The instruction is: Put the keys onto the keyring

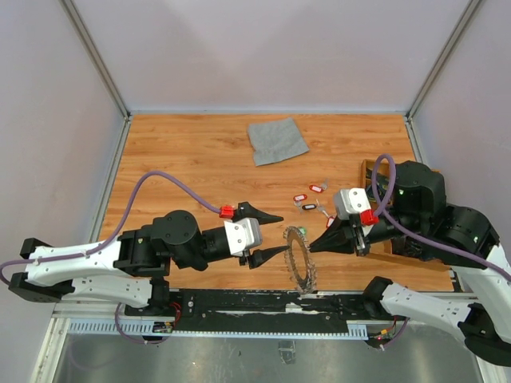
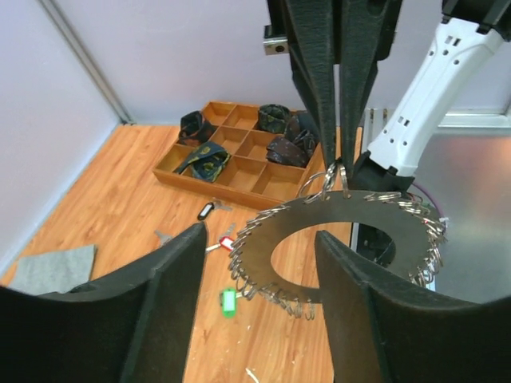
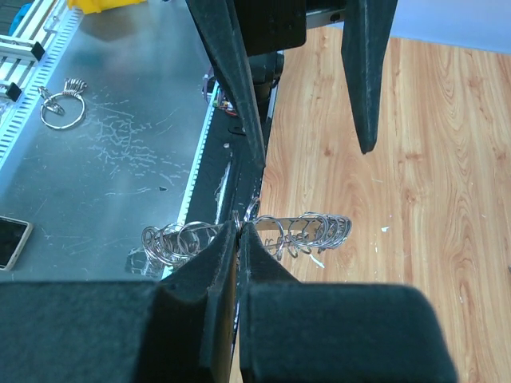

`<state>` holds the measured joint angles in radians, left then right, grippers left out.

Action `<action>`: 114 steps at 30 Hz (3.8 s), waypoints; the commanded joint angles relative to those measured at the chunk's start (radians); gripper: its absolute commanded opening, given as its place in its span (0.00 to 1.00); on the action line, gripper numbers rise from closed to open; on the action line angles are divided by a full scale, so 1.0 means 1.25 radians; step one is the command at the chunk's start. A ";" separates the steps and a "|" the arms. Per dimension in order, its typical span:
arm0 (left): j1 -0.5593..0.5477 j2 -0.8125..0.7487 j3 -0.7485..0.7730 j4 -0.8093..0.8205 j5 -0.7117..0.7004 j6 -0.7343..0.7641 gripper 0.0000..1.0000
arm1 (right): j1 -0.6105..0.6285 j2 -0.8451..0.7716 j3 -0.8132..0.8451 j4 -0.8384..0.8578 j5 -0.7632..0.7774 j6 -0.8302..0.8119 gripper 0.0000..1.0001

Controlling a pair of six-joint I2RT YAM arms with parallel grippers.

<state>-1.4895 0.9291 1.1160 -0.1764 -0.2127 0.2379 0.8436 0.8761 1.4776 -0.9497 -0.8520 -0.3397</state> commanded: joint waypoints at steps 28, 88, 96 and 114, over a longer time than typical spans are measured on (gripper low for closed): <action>-0.005 0.034 0.046 0.041 0.078 0.001 0.29 | -0.010 0.029 0.016 0.092 -0.081 -0.010 0.01; -0.005 0.038 0.048 0.043 0.088 -0.031 0.01 | 0.003 -0.008 -0.015 0.082 0.119 0.040 0.34; -0.005 0.039 0.046 0.046 0.076 -0.033 0.00 | 0.006 -0.006 -0.036 0.101 0.080 0.058 0.43; -0.004 0.034 0.027 0.063 0.033 -0.038 0.01 | 0.071 -0.051 -0.082 0.168 0.151 0.106 0.50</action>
<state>-1.4899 0.9936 1.1553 -0.1703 -0.1604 0.1970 0.9188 0.8402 1.3880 -0.7921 -0.7101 -0.2276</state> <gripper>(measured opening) 0.018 0.558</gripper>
